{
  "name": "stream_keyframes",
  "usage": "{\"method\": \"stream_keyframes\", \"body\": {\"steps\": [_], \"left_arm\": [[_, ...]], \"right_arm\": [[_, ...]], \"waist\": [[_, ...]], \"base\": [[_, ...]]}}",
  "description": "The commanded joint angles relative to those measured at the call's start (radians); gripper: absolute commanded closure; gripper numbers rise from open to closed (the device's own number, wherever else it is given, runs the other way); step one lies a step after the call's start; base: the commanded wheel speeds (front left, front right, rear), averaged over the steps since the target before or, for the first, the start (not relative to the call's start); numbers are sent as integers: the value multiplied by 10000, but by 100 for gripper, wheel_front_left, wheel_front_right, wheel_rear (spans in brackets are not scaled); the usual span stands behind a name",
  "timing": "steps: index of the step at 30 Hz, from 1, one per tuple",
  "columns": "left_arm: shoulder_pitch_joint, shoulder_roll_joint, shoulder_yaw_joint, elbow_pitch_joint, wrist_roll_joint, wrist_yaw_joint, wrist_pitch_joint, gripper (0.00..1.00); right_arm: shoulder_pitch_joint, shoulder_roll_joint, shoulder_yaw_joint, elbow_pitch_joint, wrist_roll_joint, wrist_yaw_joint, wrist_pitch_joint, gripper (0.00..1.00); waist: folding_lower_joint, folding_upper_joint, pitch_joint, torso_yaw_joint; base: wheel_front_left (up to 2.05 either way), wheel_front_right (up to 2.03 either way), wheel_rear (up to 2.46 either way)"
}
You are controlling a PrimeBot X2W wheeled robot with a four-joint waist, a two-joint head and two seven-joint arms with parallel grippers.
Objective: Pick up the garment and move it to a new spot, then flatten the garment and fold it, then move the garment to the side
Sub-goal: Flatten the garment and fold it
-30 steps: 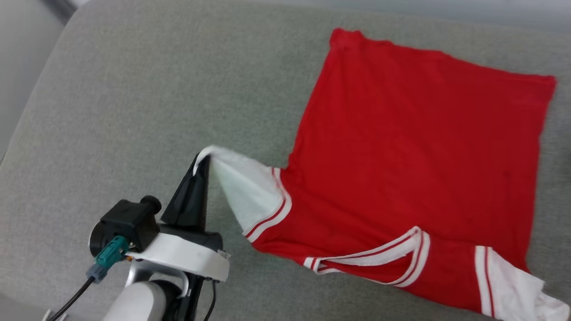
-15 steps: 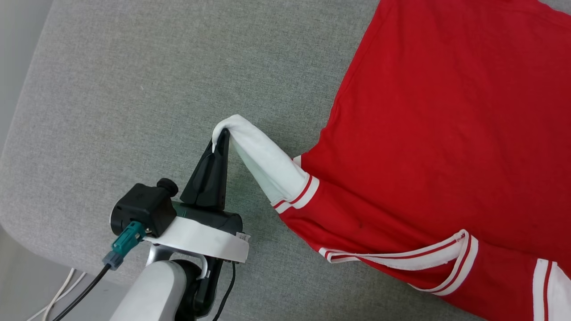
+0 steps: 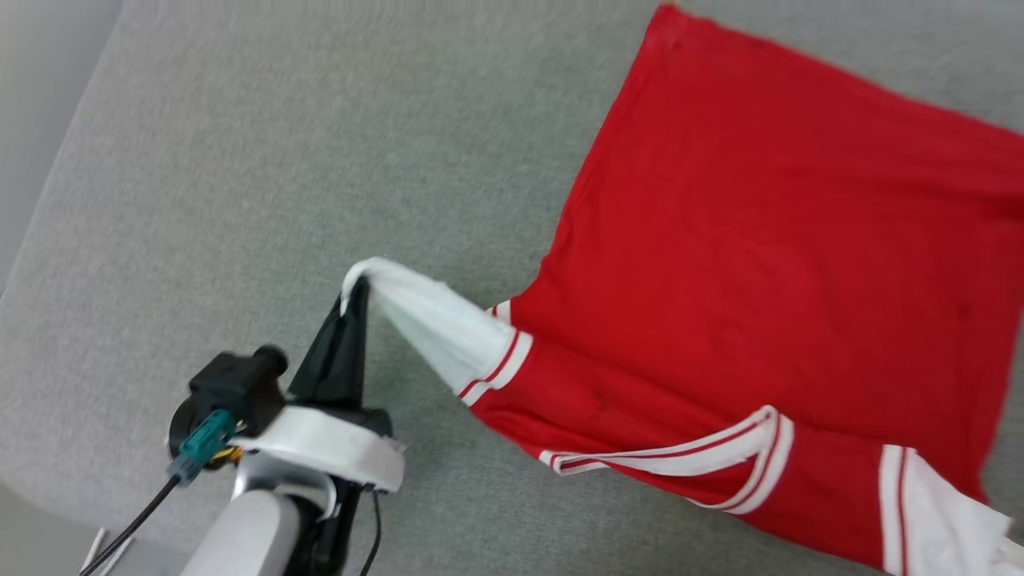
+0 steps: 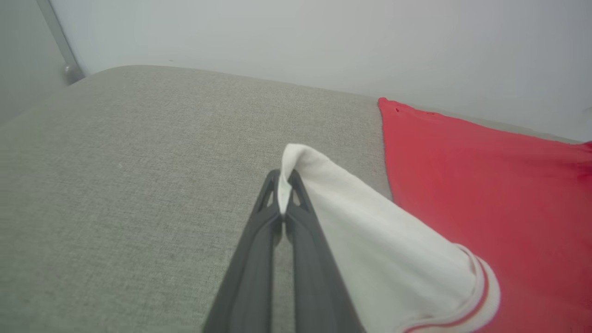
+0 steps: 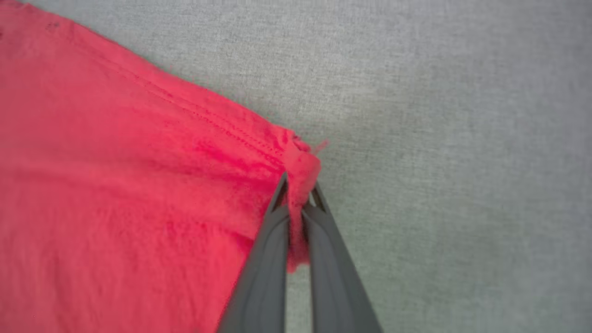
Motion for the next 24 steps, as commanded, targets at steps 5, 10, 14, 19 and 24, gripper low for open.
{"method": "stream_keyframes", "body": {"steps": [5, 10, 14, 19, 24], "left_arm": [[896, 497, 535, 99, -305, 358, 175, 100], [1734, 848, 947, 93, -585, 657, 418, 100], [2369, 1068, 1229, -31, -768, 921, 608, 100], [2944, 1305, 1447, -154, -933, 1187, 933, 100], [3169, 1482, 1503, -290, -1011, 1310, 1211, 100]], "right_arm": [[1441, -302, 872, -1296, 521, -7, 185, 100], [3375, -343, 1004, -2643, 839, -7, 431, 100], [5509, -45, 859, -3783, 883, -9, 705, 100], [8092, 669, 497, -4714, 855, -9, 947, 100], [9702, 1629, 206, -4968, 820, -7, 1046, 100]], "waist": [[-1, 0, -1607, -1567], [-1, 0, -2419, -2562], [-1, 0, -2899, -3234], [-1, 0, -3202, -3862], [-1, 0, -3299, -4215]], "base": [[0, 0, 0], [0, 0, 0], [0, 0, 0], [0, 0, 0], [0, 0, 0]]}}
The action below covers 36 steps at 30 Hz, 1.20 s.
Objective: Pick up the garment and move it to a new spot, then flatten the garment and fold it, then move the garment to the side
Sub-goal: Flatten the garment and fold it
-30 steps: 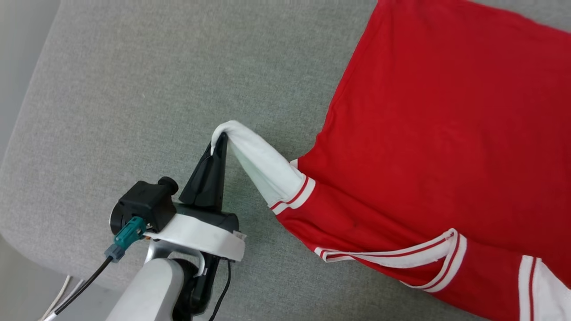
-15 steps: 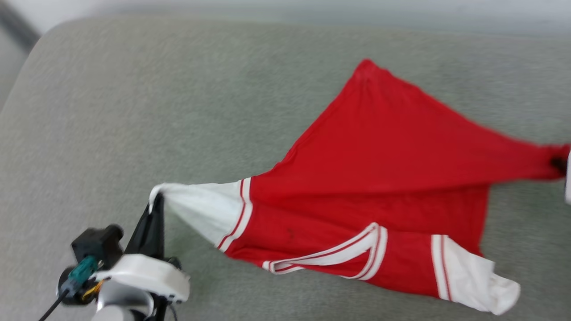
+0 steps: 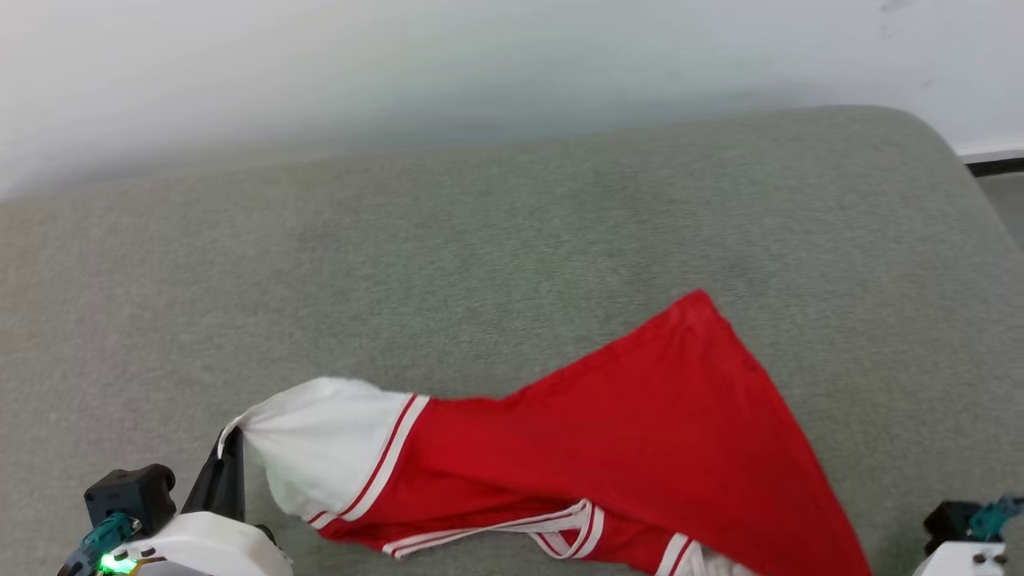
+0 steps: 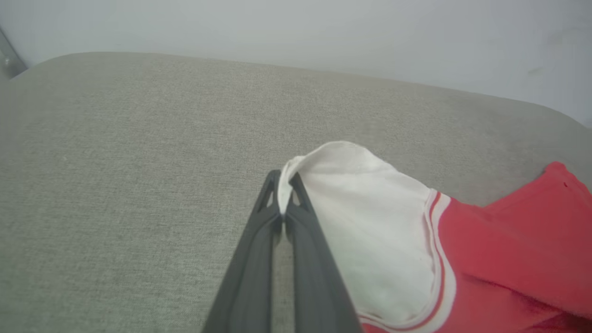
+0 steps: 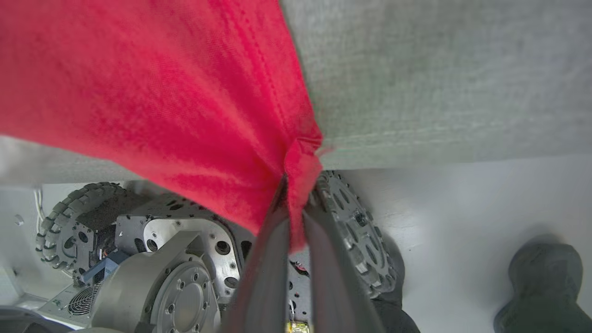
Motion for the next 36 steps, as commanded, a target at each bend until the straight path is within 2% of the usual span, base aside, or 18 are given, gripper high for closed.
{"method": "stream_keyframes", "body": {"steps": [1, 2, 6, 12, 14, 17, 21, 27, 31, 36], "left_arm": [[110, 82, 26, -83, -43, 70, 92, 100], [121, 96, 25, -115, -39, 84, 123, 100], [170, 139, -72, -244, -21, 148, 306, 100], [-68, 50, -310, -500, 106, 196, 467, 100], [-206, -2, -399, -588, 142, 183, 467, 100], [-367, -36, -479, -653, 160, 164, 481, 100], [-830, -130, -620, -770, 258, 63, 468, 100], [-1509, -249, -830, -683, 435, -88, 349, 100], [-1904, -363, -979, -655, 533, -144, 223, 100], [-2314, -492, -1154, -673, 674, -232, 81, 100]], "right_arm": [[326, 377, -105, -158, 0, -9, -170, 86], [413, 478, -104, -267, -10, -9, -351, 0], [224, 759, -518, -735, -293, -9, -1979, 0], [-848, 1187, -1400, -791, -784, -9, -5970, 0], [-1378, 1284, -1343, -437, -816, -7, -6661, 0], [-1962, 1212, -1181, 12, -730, -7, -6861, 0], [-3247, 877, -532, 806, -241, -7, -6203, 0], [-5376, 166, 648, 1534, 244, -7, -3471, 0], [-6361, 48, 1081, 1956, 283, -9, -1910, 0], [-7014, 259, 1289, 2672, -62, -9, -1105, 0]], "waist": [[2, 0, -212, -325], [2, 0, -213, -365], [2, 0, -196, -443], [2, 0, 38, -273], [2, 0, 192, -179], [2, 0, 411, -56], [2, 0, 985, 290], [2, 0, 1854, 841], [2, 0, 2315, 1204], [2, 0, 2636, 1564]], "base": [[0, 0, 0], [0, 0, 0], [0, 0, 0], [0, 0, 0], [0, 0, 0], [0, 0, 0], [0, 0, 0], [0, 0, 0], [0, 0, 0], [0, 0, 0]]}}
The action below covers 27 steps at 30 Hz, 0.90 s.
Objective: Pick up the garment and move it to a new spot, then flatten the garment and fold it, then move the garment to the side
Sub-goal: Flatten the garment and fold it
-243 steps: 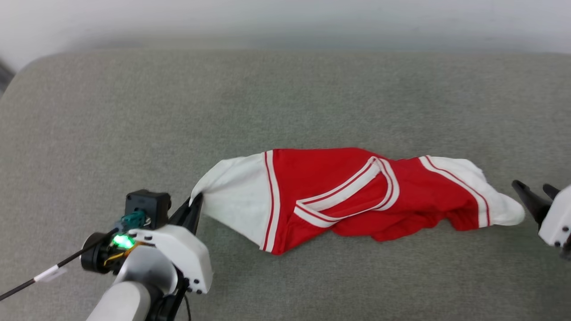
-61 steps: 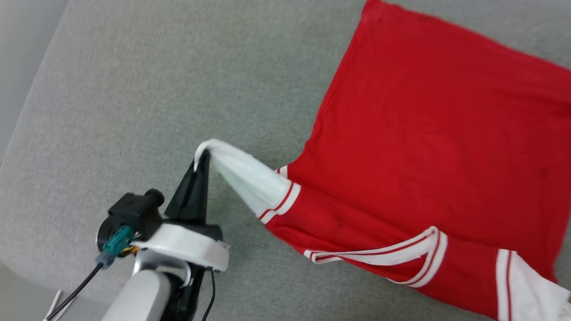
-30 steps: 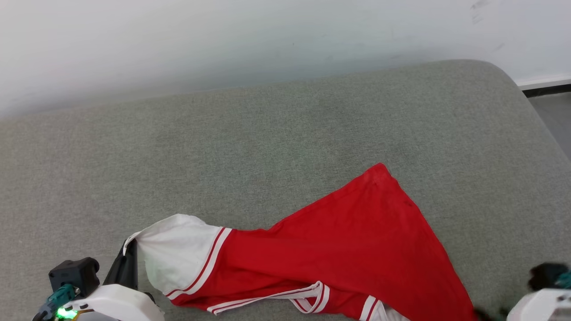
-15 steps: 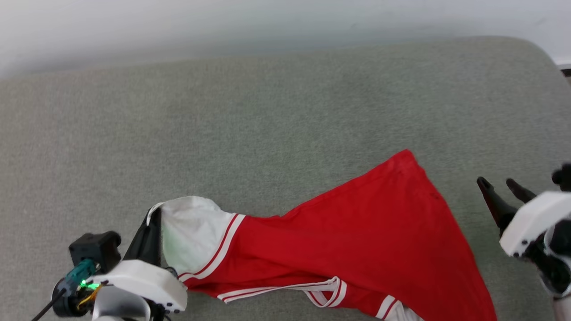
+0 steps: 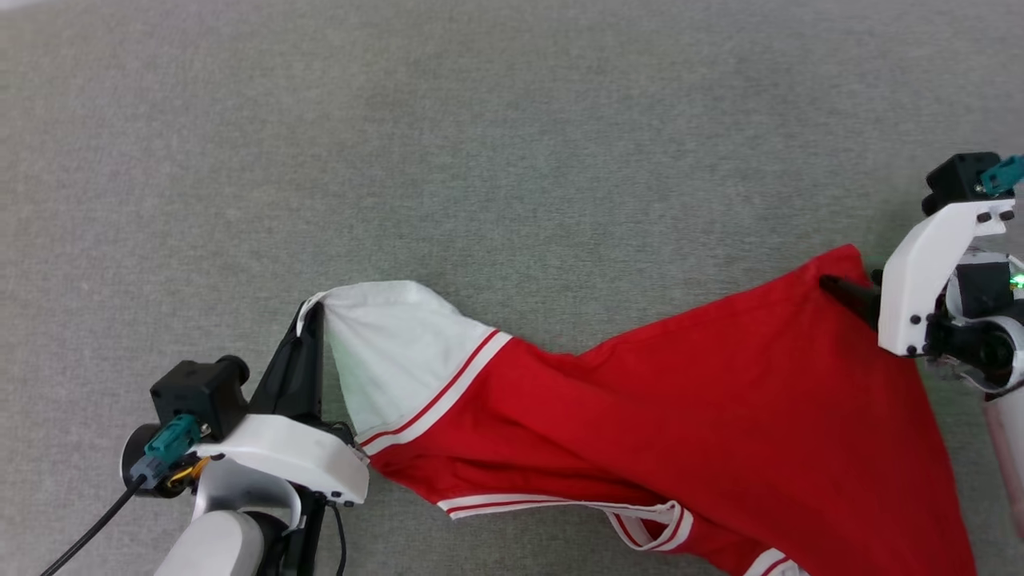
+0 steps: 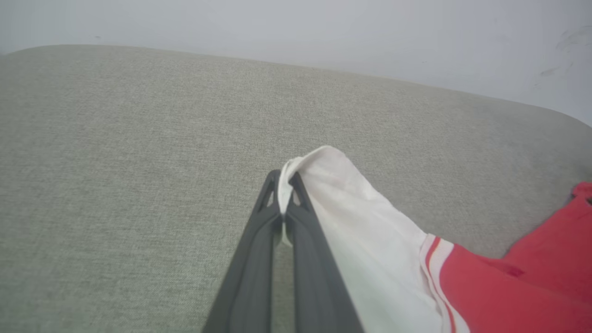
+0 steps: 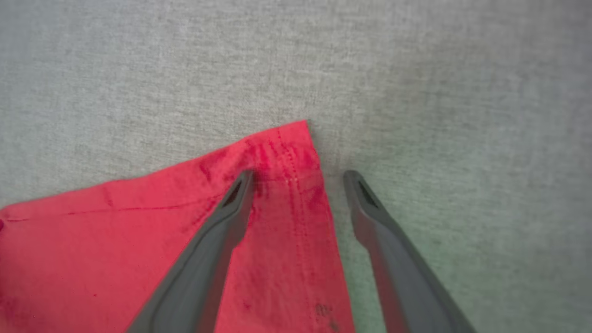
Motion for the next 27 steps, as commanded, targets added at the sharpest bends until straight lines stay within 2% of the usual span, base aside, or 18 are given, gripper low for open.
{"method": "stream_keyframes", "body": {"steps": [1, 5, 7, 8, 11, 18, 23, 27], "left_arm": [[-197, -48, -34, -33, 47, -36, -82, 100], [-278, -91, -86, -23, 88, -54, -163, 100], [-286, -97, -92, -21, 99, -35, -199, 100], [-282, -98, -97, -9, 96, -27, -203, 100], [-203, -69, -71, 22, 57, 7, -227, 100], [-271, 279, 119, 89, -75, -98, -100, 100], [-1118, 763, 452, 330, -312, -518, 195, 100], [-2413, 1048, 739, 1137, -635, -952, 548, 100]], "right_arm": [[-54, 146, 11, 307, -60, -5, 170, 0], [189, 607, 158, 1253, -114, -5, 832, 0], [230, 730, 253, 1502, -109, -4, 993, 78], [263, 790, 197, 1626, -65, -4, 1071, 100], [168, 888, 222, 1657, 2, -2, 928, 100], [-151, 562, 222, 977, -101, -2, -191, 100], [-391, 319, 208, 643, -386, -4, -1141, 100], [-854, 352, 194, 540, -658, -5, -1854, 100]], "waist": [[-1, 0, 251, 275], [-1, 0, 301, 363], [-1, 0, 300, 382], [-1, 0, 287, 383], [-1, 0, 198, 328], [-1, 0, -383, 68], [-1, 0, -1016, -202], [-1, 0, -1415, -473]], "base": [[0, 0, 0], [0, 0, 0], [0, 0, 0], [0, 0, 0], [0, 0, 0], [0, 0, 0], [0, 0, 0], [0, 0, 0]]}}
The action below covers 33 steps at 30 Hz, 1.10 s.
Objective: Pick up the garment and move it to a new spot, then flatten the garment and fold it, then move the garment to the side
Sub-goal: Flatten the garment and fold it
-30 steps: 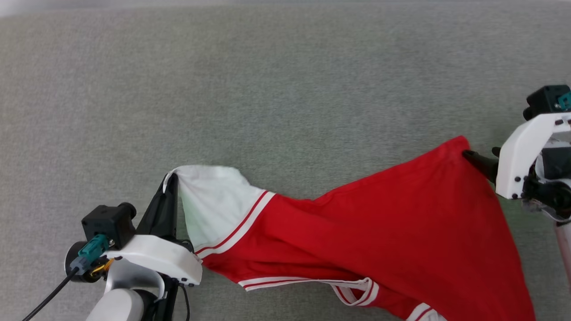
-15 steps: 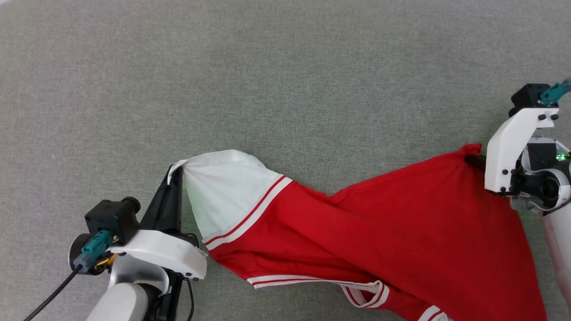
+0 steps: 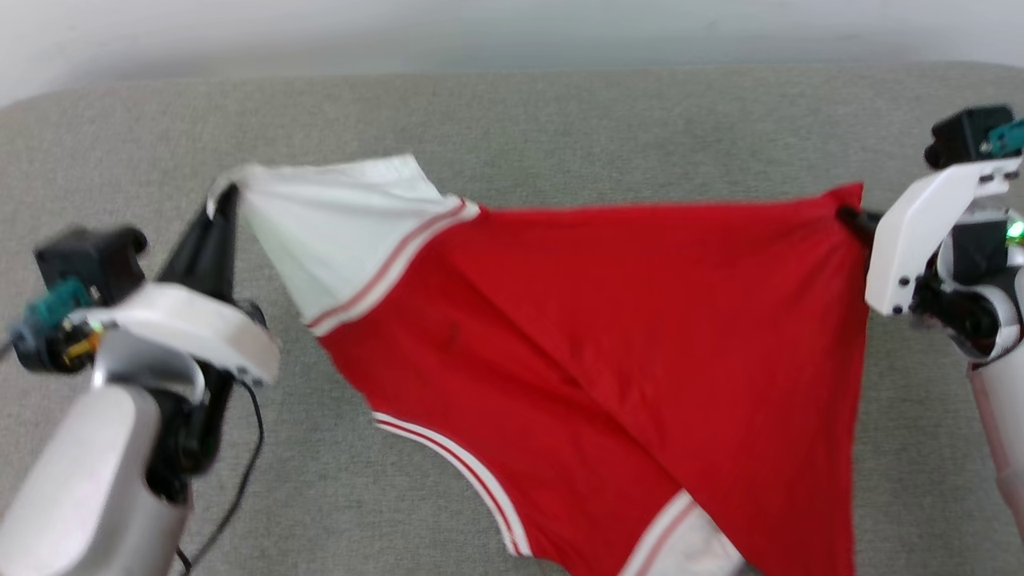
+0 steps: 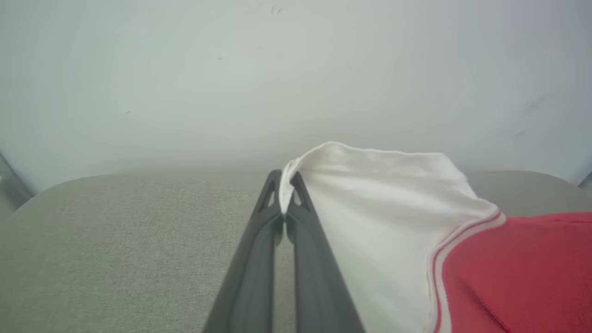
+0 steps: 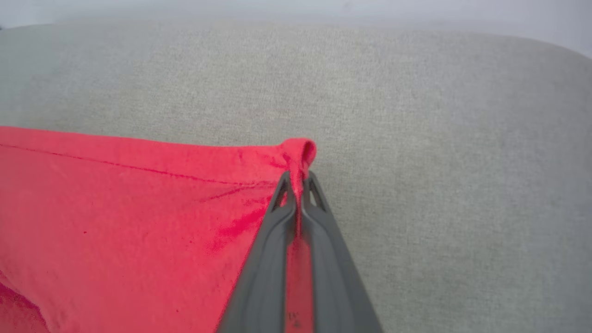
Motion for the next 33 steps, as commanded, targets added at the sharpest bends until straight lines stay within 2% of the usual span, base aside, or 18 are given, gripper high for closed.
{"method": "stream_keyframes", "body": {"steps": [1, 6, 14, 19, 25, 33], "left_arm": [[-390, 23, 40, 166, -98, -84, 55, 100], [-2603, 72, 136, 1825, -243, -571, 398, 100], [-6487, 120, 142, 3534, 219, -848, 323, 100], [-9055, 153, -17, 4118, 637, -1032, 393, 100], [-11691, 45, -226, 4659, 1087, -1161, 399, 100], [-13270, -89, -322, 5277, 1224, -1203, 301, 100]], "right_arm": [[-231, 31, -18, -8, -48, -7, -159, 100], [-1376, 122, -78, 235, -272, -7, -1189, 100], [-3837, 14, -372, 409, -378, -9, -2705, 100], [-5730, -213, -589, 492, -676, -9, -3467, 100], [-7825, -481, -686, 539, -730, -9, -3875, 100], [-9725, -703, -303, 989, -553, -9, -4160, 100]], "waist": [[-1, 0, -248, -231], [-1, 0, -340, -508], [-1, 0, 342, -704], [-1, 0, 1266, -653], [-1, 0, 2703, -490], [-1, 0, 4545, -293]], "base": [[0, 0, 0], [0, 0, 0], [0, 0, 0], [0, 0, 0], [0, 0, 0], [0, 0, 0]]}}
